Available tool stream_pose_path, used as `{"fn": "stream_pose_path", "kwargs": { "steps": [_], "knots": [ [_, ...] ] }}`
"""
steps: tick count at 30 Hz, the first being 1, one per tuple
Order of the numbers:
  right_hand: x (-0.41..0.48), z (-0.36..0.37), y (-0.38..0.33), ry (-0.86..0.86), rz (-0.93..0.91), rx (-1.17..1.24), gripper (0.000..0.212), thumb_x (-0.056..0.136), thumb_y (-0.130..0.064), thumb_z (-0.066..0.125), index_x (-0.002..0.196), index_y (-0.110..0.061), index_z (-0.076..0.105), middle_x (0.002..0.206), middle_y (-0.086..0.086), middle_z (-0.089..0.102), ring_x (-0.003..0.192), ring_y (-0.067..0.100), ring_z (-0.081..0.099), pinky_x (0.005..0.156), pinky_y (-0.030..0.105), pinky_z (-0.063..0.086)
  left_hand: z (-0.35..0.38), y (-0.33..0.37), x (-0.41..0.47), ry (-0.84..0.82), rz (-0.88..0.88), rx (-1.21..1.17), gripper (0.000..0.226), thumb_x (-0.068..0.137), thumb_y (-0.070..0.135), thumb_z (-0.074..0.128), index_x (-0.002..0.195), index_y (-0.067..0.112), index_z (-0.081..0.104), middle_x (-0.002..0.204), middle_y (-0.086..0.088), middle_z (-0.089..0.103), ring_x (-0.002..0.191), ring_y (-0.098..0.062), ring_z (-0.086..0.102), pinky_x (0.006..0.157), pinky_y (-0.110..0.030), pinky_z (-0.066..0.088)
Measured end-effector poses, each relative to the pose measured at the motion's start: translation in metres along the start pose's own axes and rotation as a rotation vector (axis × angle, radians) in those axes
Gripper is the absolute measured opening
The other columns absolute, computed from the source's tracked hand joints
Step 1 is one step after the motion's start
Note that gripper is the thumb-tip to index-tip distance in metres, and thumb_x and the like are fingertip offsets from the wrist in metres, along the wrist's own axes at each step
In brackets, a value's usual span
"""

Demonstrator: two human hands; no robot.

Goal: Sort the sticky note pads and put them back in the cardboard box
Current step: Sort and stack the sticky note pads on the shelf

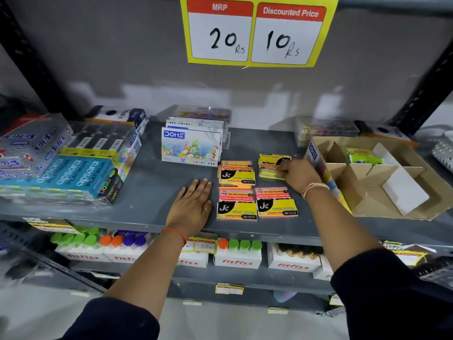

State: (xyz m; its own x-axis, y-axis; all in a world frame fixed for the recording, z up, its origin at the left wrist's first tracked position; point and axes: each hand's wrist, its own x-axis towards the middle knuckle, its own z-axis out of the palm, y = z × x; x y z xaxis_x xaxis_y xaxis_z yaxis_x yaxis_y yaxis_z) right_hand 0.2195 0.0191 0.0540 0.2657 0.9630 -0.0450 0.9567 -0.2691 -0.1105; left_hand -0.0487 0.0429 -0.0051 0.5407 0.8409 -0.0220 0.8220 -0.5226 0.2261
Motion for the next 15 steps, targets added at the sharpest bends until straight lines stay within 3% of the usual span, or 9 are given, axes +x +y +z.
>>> {"fn": "stream_pose_path", "kwargs": {
  "steps": [3,5,8,12,15],
  "knots": [
    [-0.01,-0.012,0.001,0.014,-0.041,0.122,0.039,0.088,-0.022,0.06,0.127,-0.018,0.058,0.135,0.009,0.058,0.123,0.028,0.054,0.107,0.035,0.04,-0.002,0.001,0.0,-0.018,-0.006,0.0,0.068,0.081,0.038,0.002,0.146,0.019,0.004,0.159,0.004,0.004,0.147,-0.013,-0.001,0.12,-0.033,-0.001],
    [-0.025,-0.019,-0.003,-0.191,-0.145,0.257,0.057,0.077,-0.023,0.074,0.13,-0.019,0.055,0.142,0.003,0.051,0.131,0.022,0.046,0.11,0.029,0.033,-0.003,0.003,-0.001,-0.019,-0.004,0.007,0.065,0.084,0.037,0.004,0.146,0.019,0.005,0.159,0.004,0.004,0.147,-0.013,-0.001,0.12,-0.033,0.0],
    [-0.046,-0.012,-0.01,-0.437,-0.209,0.199,0.077,0.067,-0.018,0.082,0.135,-0.017,0.047,0.146,0.002,0.044,0.135,0.021,0.039,0.107,0.026,0.031,-0.002,0.003,-0.001,-0.02,-0.004,0.013,0.062,0.087,0.036,0.004,0.146,0.019,0.005,0.159,0.004,0.004,0.147,-0.013,-0.001,0.12,-0.034,0.0],
    [-0.049,-0.007,-0.008,-0.381,-0.207,0.203,0.067,0.064,-0.019,0.084,0.124,-0.018,0.054,0.136,0.003,0.052,0.127,0.021,0.045,0.098,0.024,0.036,-0.003,0.003,-0.001,-0.026,-0.004,0.015,0.068,0.081,0.037,0.002,0.146,0.018,0.004,0.159,0.003,0.003,0.147,-0.014,-0.002,0.12,-0.034,0.0],
    [-0.05,-0.016,-0.002,-0.319,-0.175,0.232,0.059,0.062,-0.021,0.085,0.115,-0.018,0.06,0.128,0.001,0.057,0.122,0.021,0.05,0.097,0.027,0.04,-0.003,0.003,-0.001,-0.028,-0.007,0.017,0.058,0.091,0.035,0.005,0.146,0.018,0.004,0.159,0.003,0.003,0.147,-0.014,-0.002,0.12,-0.034,0.0]
  ]
}}
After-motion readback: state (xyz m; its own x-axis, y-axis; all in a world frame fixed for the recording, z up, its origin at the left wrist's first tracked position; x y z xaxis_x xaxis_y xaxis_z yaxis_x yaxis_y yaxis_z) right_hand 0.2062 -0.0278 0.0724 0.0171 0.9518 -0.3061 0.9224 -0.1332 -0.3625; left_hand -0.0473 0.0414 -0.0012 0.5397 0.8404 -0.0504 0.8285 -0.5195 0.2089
